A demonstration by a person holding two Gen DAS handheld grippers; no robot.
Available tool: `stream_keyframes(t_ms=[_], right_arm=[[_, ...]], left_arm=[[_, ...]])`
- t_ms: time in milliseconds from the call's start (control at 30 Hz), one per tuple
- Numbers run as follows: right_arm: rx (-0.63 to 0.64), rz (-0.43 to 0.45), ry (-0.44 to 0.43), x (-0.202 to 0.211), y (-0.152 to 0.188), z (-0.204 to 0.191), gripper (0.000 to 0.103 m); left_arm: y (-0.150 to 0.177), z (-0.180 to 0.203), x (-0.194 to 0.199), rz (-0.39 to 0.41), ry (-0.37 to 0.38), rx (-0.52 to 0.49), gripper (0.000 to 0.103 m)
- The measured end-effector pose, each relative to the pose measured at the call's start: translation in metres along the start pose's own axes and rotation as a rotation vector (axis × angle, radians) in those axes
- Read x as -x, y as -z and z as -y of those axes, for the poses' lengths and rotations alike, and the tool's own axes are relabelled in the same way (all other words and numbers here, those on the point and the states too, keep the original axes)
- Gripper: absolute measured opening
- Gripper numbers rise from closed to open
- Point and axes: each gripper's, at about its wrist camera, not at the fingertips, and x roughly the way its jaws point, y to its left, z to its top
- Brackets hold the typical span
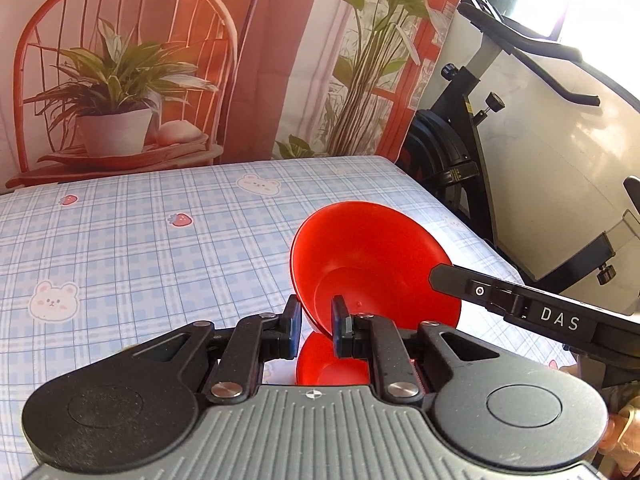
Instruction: Organize plates and bowls
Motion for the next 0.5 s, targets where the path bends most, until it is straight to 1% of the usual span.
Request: stream_keyframes(t_ms=[200,500], right_arm=[[-0.014,-0.013,0.009,0.013,0.016,0.004,0.011],[-0.026,-0.035,0.017,0.019,0.033,0.013,0.011]], left_arm=[[0.013,0.007,0.003,-0.017,-0.002,-0.021,0.017],[0.029,0.010,0.001,-0.039,0.005,-0.022,0.017]])
